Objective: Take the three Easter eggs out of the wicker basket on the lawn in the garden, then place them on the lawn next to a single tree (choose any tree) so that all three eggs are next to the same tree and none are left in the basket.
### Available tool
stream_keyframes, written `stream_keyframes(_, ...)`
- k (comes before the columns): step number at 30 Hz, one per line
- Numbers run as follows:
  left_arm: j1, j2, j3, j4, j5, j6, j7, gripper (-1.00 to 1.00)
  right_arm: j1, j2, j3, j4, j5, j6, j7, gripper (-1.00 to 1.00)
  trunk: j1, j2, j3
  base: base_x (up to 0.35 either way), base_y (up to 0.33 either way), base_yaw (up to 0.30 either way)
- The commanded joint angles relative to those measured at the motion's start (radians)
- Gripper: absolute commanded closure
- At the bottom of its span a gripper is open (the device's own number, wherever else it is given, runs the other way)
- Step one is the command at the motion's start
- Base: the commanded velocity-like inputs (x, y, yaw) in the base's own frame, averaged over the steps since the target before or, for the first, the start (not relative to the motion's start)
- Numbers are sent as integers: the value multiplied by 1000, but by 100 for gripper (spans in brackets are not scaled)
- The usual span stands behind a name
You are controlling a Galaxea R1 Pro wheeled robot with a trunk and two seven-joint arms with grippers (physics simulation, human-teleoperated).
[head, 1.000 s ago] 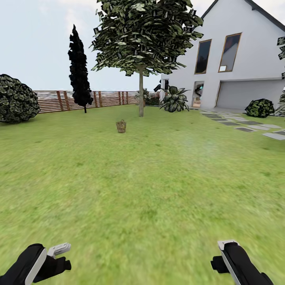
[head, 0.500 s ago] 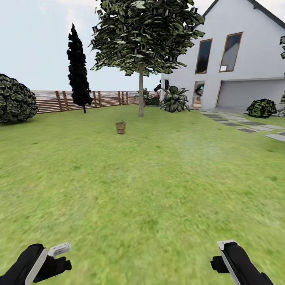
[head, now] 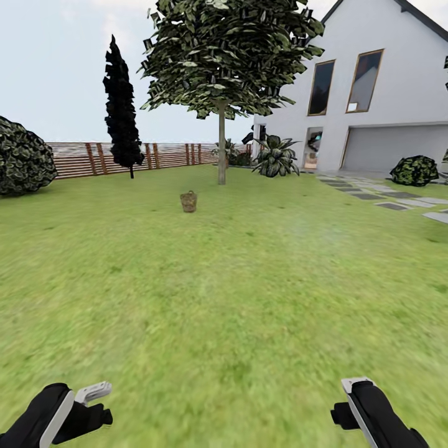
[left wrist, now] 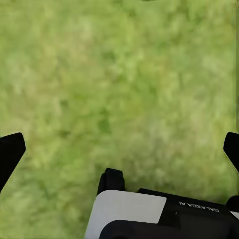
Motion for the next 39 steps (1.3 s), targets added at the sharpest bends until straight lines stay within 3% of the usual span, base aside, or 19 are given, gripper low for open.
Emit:
stream_keyframes(1, 0, 0, 2, -1, -5, 4, -7, -100, -1, 0, 0, -1, 6, 4, 2, -100, 1, -1, -1, 337, 0, 0)
stream_keyframes(39, 0, 0, 3, -2, -4, 4, -7, -100, -1, 2, 2, -1, 8, 4, 2, -100, 1, -1, -1, 338, 0, 0)
